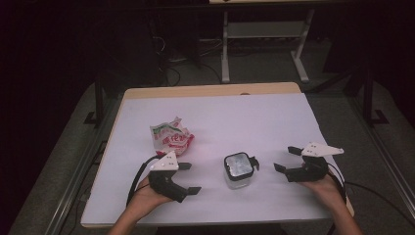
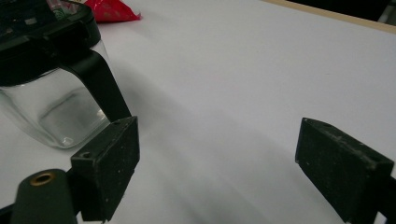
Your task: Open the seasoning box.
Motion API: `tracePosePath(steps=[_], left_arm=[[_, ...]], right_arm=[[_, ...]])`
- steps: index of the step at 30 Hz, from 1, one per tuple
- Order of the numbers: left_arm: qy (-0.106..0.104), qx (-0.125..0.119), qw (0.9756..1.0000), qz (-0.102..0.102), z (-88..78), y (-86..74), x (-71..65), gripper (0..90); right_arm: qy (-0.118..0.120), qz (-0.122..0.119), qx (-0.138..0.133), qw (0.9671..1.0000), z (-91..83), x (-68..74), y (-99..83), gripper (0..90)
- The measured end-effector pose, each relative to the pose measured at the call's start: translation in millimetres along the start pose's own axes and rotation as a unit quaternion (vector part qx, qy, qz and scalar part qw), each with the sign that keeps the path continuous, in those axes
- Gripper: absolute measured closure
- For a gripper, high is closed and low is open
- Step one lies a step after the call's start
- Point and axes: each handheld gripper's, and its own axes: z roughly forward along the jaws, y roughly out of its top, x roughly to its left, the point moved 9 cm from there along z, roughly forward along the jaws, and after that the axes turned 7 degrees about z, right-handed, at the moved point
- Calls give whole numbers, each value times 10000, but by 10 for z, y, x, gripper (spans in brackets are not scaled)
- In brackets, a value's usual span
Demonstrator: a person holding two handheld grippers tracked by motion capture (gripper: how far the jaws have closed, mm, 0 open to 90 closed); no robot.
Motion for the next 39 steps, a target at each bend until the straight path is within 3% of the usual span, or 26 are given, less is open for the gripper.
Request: tracePosePath(steps=[15, 23, 32, 39], left_arm=[[-251, -125, 9990, 349, 380, 278, -48, 111], [-469, -154, 9972, 567, 576, 428, -76, 111], [-553, -127, 9960, 689, 737, 521, -64, 113], [-527, -166, 9962, 668, 788, 520, -52, 147]], right_arm=[[17, -7, -24, 10000, 37, 4, 20, 135], [32, -7, 5, 10000, 51, 18, 6, 136], [22, -26, -16, 10000, 41, -4, 9, 136], [20, -49, 2, 10000, 47, -5, 3, 136]])
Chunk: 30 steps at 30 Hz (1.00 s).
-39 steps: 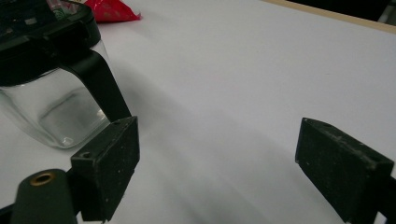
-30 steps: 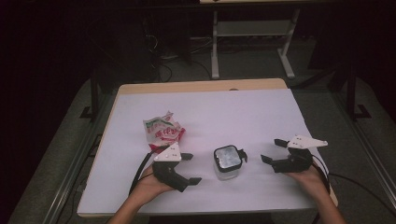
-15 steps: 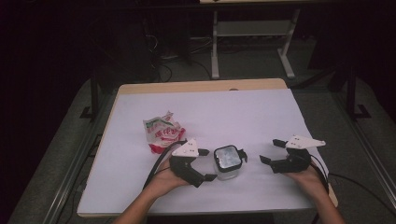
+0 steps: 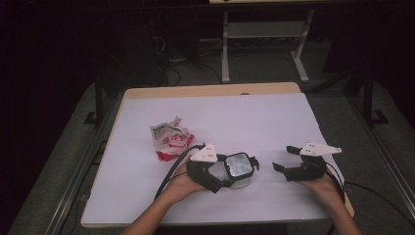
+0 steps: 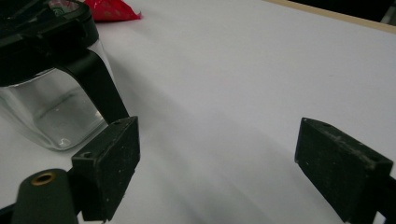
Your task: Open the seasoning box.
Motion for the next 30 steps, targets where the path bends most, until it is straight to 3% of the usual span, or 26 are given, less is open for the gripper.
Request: tracePosePath(steps=[24, 27, 30], left_arm=[[51, 48, 10000, 38, -9, 4, 7, 176], [28, -105, 9999, -43, -35, 45, 10, 177], [34, -94, 9999, -16, -42, 47, 14, 179]], right_arm=[[-14, -32, 55, 10000, 18, -8, -23, 136], [-16, -31, 66, 10000, 20, -6, -26, 136], [-20, -45, 73, 10000, 23, -4, -28, 137]])
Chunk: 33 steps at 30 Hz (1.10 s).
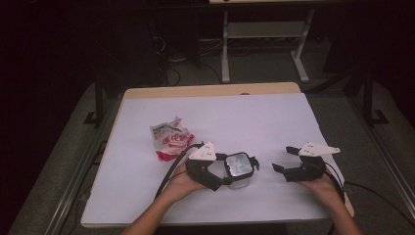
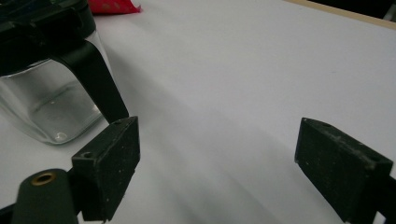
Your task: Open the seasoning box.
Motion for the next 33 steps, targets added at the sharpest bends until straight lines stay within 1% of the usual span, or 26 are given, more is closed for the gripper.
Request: tracePosePath(steps=[5, 9, 16, 23, 24, 25, 28, 33], left_arm=[[-2, -14, 10000, 1, 0, 6, 2, 180], [9, -63, 10000, -66, -9, 27, -8, 180], [53, -148, 9999, -60, -32, 85, -7, 181], [103, -152, 9998, -8, -37, 120, -6, 183], [100, -172, 9998, -29, -40, 129, -9, 183], [108, -200, 9997, 21, -46, 143, -3, 184], [105, -288, 9995, 9, -67, 186, -12, 205], [59, -257, 9996, 59, -42, 184, -31, 228]], right_arm=[[-9, -8, 3, 10000, 0, -1, 0, 136], [-11, -14, 5, 10000, 2, -5, 0, 137], [-2, -17, 8, 10000, 8, -6, -2, 137], [1, 17, 19, 10000, 8, -8, -8, 137], [0, 20, 23, 10000, 9, -8, -8, 137], [0, 15, 23, 10000, 9, -10, -9, 137], [5, 17, 28, 10000, 9, -9, -10, 137], [16, 26, 29, 10000, 11, -7, -10, 137]])
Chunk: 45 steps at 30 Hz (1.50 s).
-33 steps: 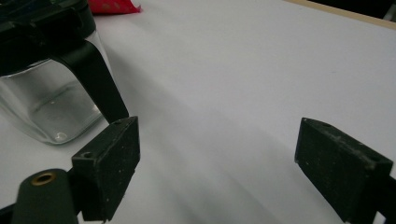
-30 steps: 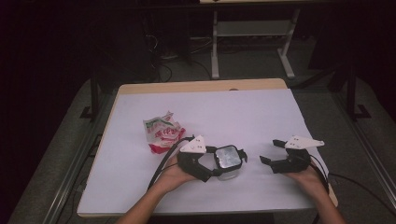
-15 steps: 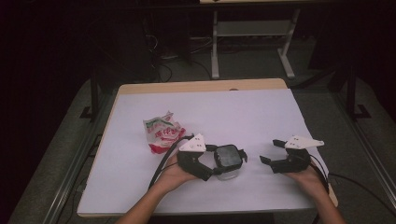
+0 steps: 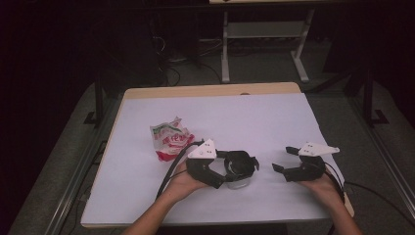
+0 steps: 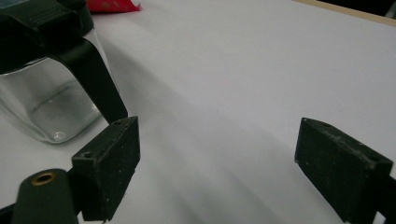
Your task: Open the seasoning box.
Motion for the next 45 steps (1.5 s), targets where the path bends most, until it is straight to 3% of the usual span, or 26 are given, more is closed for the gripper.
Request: tracePosePath(steps=[3, 10, 15, 19, 27, 45], left_arm=[[-21, 11, 10000, 49, 10, -3, -11, 258], [-14, 3, 10000, 68, 16, 6, -15, 421], [73, 61, 10000, -8, 18, 0, 10, 650], [53, 35, 9999, -110, -6, 14, 18, 898], [-79, -41, 9997, -209, -42, 55, 18, 900], [-179, -166, 9997, 31, 15, 416, 77, 900]], right_arm=[[3, -1, -1, 10000, -2, 0, 0, 137], [13, 21, -9, 10000, 0, -1, 0, 137], [20, 17, -10, 10000, 5, -3, -2, 137], [35, 14, -12, 10000, 2, 1, -1, 137], [29, 20, -28, 10000, -7, -11, 1, 137], [43, 48, -34, 10000, -11, -16, -2, 136]])
